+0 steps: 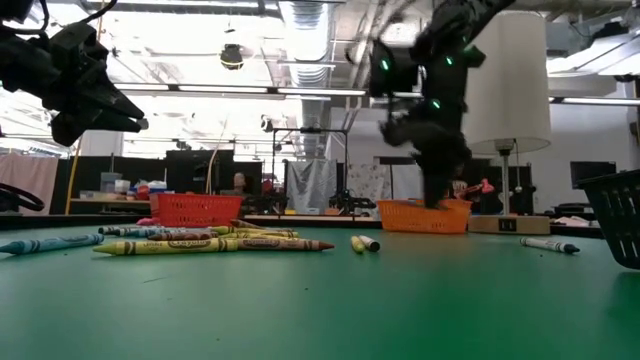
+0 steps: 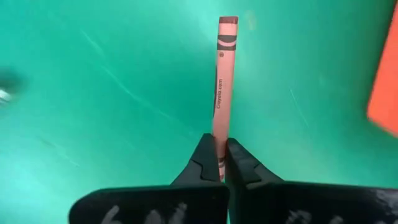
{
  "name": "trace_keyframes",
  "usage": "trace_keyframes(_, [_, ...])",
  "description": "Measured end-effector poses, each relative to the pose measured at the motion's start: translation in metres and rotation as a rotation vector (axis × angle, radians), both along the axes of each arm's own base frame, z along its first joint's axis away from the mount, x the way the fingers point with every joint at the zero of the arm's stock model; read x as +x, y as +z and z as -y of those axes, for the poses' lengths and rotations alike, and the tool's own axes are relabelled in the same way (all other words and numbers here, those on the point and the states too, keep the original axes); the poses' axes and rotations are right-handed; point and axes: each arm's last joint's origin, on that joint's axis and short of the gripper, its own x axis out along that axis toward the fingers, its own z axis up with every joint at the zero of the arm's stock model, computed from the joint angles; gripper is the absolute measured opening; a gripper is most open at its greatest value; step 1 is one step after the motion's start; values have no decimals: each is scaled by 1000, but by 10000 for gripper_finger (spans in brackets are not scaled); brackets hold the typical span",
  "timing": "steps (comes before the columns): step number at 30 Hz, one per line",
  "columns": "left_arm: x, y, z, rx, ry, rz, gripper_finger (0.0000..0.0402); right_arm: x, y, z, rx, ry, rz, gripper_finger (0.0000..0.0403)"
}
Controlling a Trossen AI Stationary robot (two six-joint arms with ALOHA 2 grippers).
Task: Sort crayons
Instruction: Put the brown crayon into the red bin
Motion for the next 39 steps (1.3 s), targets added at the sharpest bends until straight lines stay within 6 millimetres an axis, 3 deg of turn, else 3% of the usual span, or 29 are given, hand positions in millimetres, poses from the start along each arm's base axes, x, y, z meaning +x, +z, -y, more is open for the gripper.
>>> trace_keyframes(3, [0,0,0,0,0,0,120,15,17,-4,-12,-38,110,1])
trace_keyframes(10, [1,2,0,-27,7,37,120,60,63,-12,-122,-82,557,1])
trace_keyframes(18, [4,20,0,-2,-1,220,120,77,90,-1,-244,-184,874,0])
trace_keyframes(22, [4,23,0,2,-2,252,120,95,87,14,-270,-223,963,0])
trace_keyframes(32, [4,23,0,1,-4,245,120,186,64,53,-262,-207,1011,0])
trace_keyframes(39, [4,23,0,0,-3,244,120,237,52,77,-254,-141,1038,0])
